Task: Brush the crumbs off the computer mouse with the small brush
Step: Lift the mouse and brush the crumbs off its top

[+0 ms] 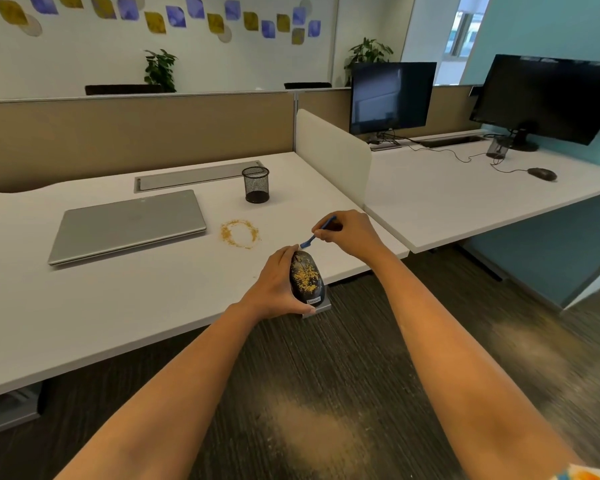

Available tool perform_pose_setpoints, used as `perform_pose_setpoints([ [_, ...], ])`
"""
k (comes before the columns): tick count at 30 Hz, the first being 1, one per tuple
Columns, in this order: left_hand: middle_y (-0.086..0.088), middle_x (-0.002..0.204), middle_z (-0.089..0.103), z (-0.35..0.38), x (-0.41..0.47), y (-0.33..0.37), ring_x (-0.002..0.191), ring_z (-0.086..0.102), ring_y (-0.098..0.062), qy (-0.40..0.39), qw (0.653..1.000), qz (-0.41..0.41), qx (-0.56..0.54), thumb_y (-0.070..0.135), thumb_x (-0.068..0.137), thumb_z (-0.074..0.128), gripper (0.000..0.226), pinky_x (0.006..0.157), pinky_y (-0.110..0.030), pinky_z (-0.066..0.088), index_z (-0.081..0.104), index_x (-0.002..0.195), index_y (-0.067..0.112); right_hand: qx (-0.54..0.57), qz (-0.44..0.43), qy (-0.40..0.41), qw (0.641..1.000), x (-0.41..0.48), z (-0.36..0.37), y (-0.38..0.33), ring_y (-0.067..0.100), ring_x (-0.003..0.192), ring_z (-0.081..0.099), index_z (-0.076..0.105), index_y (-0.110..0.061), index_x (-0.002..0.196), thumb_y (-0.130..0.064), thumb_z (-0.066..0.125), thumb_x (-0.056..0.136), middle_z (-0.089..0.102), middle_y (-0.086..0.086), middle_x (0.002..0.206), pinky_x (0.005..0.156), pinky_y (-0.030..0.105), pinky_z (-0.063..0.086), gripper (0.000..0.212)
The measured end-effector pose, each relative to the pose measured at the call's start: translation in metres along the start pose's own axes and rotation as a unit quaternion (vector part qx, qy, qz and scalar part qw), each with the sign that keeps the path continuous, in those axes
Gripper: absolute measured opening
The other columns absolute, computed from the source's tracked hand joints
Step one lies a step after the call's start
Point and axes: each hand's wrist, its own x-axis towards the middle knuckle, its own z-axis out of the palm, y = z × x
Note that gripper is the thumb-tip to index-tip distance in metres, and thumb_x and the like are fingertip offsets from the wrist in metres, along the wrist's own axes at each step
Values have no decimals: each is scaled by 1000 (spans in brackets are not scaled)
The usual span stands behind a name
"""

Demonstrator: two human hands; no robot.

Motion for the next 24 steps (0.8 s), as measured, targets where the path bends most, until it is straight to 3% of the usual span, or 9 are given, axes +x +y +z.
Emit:
perform_pose_setpoints([
  [6, -5, 149, 18, -7, 0, -9, 135, 19, -21, -12, 1000, -11, 8, 50, 55, 83, 119, 110, -34, 21, 10, 143, 18, -32, 10, -53, 998, 3, -4, -2, 7, 74, 63, 71, -11, 93, -17, 68, 82, 72, 9, 92, 66, 12, 48, 13],
  [12, -4, 149, 18, -9, 2, -12, 135, 18, -20, -18, 1000, -10, 2, 49, 55, 83, 119, 108, -30, 20, 9, 144, 19, -16, 2, 4, 1000, 9, 5, -3, 14, 86, 63, 71, -9, 96, -16, 67, 83, 71, 10, 97, 81, 23, 49, 15],
  [19, -3, 149, 18, -14, 6, -14, 135, 19, -20, -17, 1000, -2, -7, 52, 52, 80, 120, 105, -28, 19, 9, 144, 20, -56, -7, -32, 998, 12, 5, -5, 9, 77, 61, 70, -11, 95, -18, 67, 83, 71, 7, 93, 70, 15, 48, 14],
  [24, -3, 149, 17, -14, 6, -13, 135, 18, -20, -21, 1000, -7, -4, 49, 55, 83, 123, 108, -33, 21, 3, 145, 23, -43, -32, -6, 999, 13, 7, -12, 12, 85, 62, 71, -7, 95, -15, 67, 83, 71, 9, 96, 78, 18, 48, 15],
])
